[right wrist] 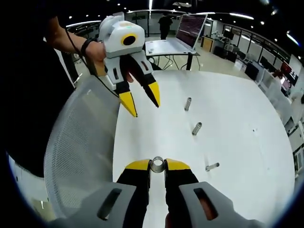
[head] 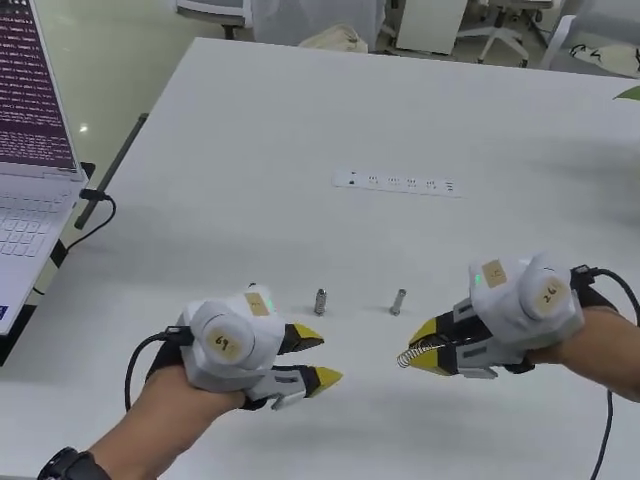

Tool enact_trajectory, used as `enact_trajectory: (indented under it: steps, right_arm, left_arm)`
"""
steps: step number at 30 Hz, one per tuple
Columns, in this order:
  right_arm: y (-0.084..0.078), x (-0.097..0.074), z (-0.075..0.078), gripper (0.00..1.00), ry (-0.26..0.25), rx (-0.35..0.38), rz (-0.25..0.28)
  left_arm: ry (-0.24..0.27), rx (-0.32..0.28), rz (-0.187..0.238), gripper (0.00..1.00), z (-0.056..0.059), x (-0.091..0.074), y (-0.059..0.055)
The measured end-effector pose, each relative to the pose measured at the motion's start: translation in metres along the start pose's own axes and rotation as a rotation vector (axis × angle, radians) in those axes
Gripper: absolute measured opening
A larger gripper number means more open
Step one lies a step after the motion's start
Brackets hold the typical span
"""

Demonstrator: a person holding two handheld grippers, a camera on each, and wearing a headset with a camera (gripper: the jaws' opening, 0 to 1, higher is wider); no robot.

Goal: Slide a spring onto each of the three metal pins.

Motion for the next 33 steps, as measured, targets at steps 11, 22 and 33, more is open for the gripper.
enact_trajectory:
  steps: [11, 22, 33]
  right_arm:
    - [-0.019, -0.008, 0.022, 0.09, -0.047, 0.045, -0.031]
    - [-0.034, -0.008, 0.036, 0.09, -0.065, 0.065, -0.068]
    - [-0.048, -0.006, 0.058, 0.09, -0.112, 0.096, -0.101]
  left_arm:
    - [0.081, -0.049, 0.030, 0.26, -0.021, -0.021, -0.007]
    - [0.140, -0.085, 0.053, 0.30, -0.032, -0.040, -0.012]
    - [0.185, -0.115, 0.070, 0.34, -0.039, -0.054, -0.020]
Point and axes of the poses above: the centre of the closed fingertips' face, and the gripper's own axes: x roughly forward along the fingers, z roughly to its right, y roughly out of its top, the point moved 6 cm from there along -x, roughly backward along the fingers, and after that the axes turned 14 degrees about -x, right-handed, at the moved point
